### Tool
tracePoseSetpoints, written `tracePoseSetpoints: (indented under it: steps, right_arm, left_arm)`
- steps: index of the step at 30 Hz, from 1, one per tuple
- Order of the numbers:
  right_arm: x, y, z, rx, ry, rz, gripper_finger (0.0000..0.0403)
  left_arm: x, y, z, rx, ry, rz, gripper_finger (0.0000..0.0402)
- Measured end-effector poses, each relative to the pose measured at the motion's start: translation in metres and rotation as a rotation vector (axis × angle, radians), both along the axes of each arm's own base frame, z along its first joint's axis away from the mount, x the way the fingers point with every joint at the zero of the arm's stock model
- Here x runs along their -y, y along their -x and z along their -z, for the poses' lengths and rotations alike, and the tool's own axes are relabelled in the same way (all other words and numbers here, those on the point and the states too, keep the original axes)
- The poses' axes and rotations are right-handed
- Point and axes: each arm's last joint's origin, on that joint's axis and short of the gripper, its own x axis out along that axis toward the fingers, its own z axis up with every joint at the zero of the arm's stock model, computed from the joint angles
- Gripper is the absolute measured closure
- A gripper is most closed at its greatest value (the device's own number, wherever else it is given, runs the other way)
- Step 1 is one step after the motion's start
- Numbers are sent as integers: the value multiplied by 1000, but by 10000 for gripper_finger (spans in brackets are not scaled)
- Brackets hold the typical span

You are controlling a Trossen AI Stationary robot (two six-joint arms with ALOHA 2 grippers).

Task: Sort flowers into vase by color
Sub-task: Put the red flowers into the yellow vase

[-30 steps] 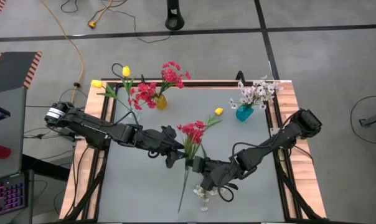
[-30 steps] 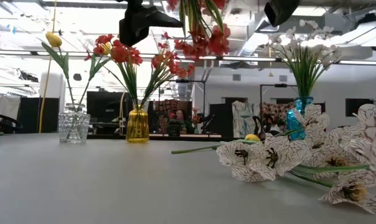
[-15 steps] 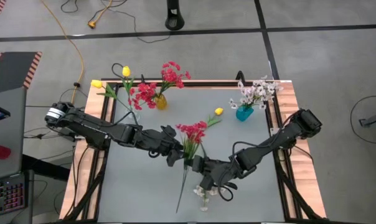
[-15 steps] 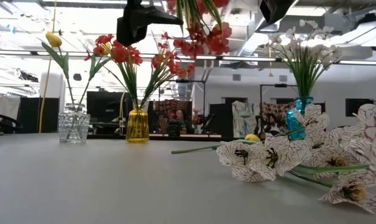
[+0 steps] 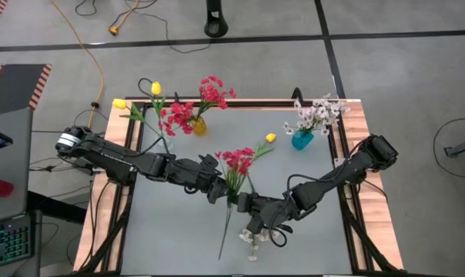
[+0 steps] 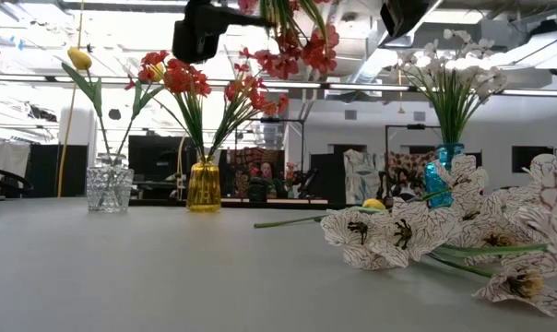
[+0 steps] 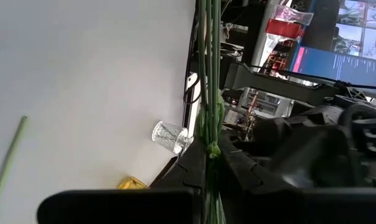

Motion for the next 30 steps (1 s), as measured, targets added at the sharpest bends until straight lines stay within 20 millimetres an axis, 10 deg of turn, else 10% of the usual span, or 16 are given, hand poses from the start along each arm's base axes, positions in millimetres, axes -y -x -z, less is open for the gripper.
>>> tracePoseSetpoints:
  steps: [8,30]
  right_arm:
    - [4,-2,0,0,0,11,352]
    - [8,-7,-5,66,-72,41,329]
  left_arm:
    - [0,-1,-2,28,-17,8,187]
    - [0,-1,-4,52,-112,24,382]
